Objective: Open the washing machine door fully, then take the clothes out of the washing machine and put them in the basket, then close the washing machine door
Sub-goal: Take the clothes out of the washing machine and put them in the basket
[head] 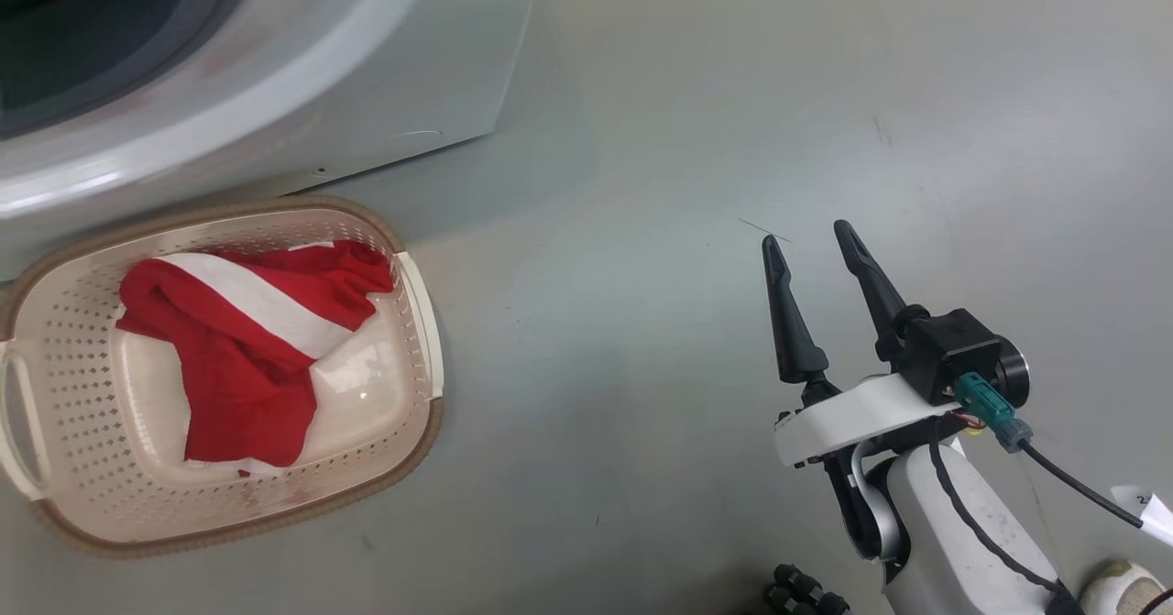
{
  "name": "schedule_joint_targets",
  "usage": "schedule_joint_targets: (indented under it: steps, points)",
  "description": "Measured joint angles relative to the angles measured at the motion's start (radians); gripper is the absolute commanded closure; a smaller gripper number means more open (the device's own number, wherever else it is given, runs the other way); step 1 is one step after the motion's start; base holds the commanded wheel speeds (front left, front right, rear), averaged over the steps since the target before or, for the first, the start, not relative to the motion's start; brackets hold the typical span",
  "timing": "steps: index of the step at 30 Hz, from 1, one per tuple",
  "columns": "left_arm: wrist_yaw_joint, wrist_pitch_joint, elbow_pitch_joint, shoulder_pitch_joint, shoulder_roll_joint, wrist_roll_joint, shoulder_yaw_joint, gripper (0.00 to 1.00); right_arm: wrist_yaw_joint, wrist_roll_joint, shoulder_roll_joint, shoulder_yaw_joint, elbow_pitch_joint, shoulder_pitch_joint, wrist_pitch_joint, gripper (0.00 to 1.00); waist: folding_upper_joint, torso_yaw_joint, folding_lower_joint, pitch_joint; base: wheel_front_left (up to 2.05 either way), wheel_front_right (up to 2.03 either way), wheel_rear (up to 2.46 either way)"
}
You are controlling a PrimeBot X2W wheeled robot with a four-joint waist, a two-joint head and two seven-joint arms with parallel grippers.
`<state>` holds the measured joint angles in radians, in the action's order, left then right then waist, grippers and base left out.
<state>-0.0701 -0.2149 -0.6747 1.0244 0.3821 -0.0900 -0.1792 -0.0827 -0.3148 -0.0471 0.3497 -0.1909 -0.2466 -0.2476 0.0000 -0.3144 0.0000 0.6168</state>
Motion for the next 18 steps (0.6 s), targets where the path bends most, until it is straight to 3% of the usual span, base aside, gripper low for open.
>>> schedule_joint_targets:
  steps: [18]
  points:
    - [-0.018, 0.302, 0.070, -0.144, -0.157, -0.139, 0.086, 1.00, -0.006, 0.019, -0.023, -0.014, -0.026, -0.001, -0.002, 0.00, 0.0000, 0.102, 0.0000, -0.079, 0.00, 0.00, 0.00]
